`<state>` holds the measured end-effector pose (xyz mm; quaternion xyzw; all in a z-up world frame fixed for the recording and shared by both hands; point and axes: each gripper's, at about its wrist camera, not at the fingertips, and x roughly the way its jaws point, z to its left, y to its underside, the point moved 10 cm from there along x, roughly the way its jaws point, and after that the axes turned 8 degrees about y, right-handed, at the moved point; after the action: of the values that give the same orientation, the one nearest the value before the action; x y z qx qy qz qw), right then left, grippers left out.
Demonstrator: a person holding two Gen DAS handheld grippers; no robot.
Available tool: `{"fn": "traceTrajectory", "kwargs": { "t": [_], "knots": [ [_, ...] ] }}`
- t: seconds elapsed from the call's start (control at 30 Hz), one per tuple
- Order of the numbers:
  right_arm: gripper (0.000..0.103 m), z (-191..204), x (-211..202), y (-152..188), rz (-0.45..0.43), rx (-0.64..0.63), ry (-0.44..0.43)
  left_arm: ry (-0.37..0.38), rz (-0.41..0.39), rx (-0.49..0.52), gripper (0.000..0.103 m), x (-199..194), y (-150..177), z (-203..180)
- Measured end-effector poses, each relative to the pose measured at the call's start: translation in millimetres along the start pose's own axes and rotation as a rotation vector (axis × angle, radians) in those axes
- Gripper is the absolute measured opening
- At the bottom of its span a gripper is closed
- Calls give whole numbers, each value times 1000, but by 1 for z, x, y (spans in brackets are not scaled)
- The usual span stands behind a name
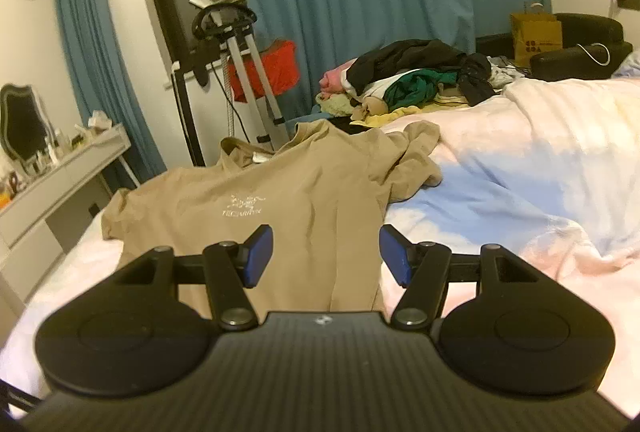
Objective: Fold clothes
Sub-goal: 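Smooth the T-shirt body with the left gripper, pressing along its length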
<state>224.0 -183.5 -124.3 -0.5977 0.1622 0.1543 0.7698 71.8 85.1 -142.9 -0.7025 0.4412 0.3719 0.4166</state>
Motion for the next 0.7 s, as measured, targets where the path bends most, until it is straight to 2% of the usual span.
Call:
{"fn": "traceTrajectory", "kwargs": {
  "t": [0.03,0.1,0.2,0.33,0.5,0.57,0.6,0.7],
  "knots": [
    [62,-2,-2,-1,-2,8,1,1,-1,23,14,-5,1,-1],
    [62,-7,-4,-2,-7,8,9,20,-10,40,2,-18,1,-2],
    [62,-12,-6,-2,-14,2,17,11,-24,80,1,-41,2,-3],
    [62,-12,-9,-6,-34,-14,18,-95,-16,141,1,-62,4,2],
    [62,-11,-7,-8,-29,4,-3,-188,-49,242,2,-82,6,-5],
    [62,-12,-8,-8,-27,12,-7,-213,-70,256,10,-92,7,-9],
    [62,-12,-8,-8,-27,16,-10,-223,-91,256,18,-97,8,-11],
    [62,-14,-9,-11,-28,42,-22,-239,-183,252,55,-113,10,-32]
  ]
}}
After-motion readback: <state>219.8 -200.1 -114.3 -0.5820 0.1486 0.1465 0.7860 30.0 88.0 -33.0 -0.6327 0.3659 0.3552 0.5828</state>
